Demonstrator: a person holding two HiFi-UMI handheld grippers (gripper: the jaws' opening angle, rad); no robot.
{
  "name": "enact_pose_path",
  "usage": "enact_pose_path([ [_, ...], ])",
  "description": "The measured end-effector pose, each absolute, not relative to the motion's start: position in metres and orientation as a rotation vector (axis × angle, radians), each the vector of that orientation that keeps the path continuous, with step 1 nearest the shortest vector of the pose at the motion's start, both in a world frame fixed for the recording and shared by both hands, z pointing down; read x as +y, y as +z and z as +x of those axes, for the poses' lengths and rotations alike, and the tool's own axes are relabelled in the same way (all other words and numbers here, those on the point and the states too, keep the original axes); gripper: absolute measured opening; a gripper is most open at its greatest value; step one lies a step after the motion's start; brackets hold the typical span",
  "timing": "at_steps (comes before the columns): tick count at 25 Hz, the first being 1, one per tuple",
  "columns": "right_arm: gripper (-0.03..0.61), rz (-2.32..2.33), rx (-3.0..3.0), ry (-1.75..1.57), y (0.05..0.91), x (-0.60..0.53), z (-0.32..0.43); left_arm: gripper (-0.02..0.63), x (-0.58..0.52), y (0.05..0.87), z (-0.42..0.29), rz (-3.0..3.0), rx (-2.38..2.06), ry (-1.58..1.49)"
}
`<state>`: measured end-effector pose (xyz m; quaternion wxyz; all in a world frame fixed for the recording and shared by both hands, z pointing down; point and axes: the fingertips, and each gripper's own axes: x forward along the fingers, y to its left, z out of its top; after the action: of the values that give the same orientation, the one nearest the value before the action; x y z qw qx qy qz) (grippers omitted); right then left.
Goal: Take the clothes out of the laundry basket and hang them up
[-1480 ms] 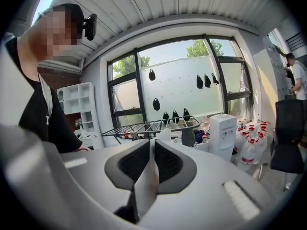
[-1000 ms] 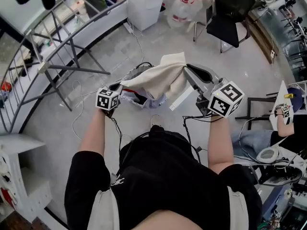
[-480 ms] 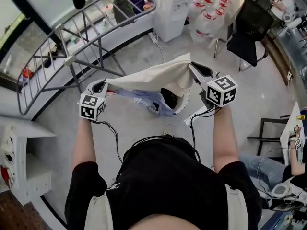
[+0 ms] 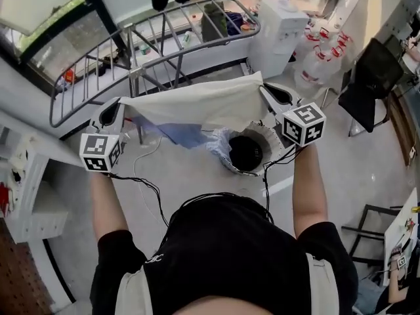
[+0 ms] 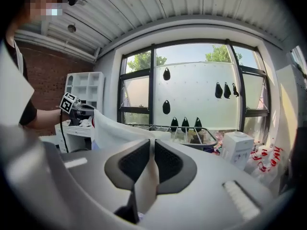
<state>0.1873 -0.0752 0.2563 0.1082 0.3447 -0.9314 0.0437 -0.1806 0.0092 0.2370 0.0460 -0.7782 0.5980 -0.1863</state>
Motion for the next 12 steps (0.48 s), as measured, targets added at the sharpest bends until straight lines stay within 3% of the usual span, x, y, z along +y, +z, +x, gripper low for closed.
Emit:
enact_pose_path([
  [12, 0.048, 0.706, -2.842, -0.014, 0.244, -0.063, 0.023, 0.011, 0.111, 0.208, -0.322, -2.025, 2.131, -0.672],
])
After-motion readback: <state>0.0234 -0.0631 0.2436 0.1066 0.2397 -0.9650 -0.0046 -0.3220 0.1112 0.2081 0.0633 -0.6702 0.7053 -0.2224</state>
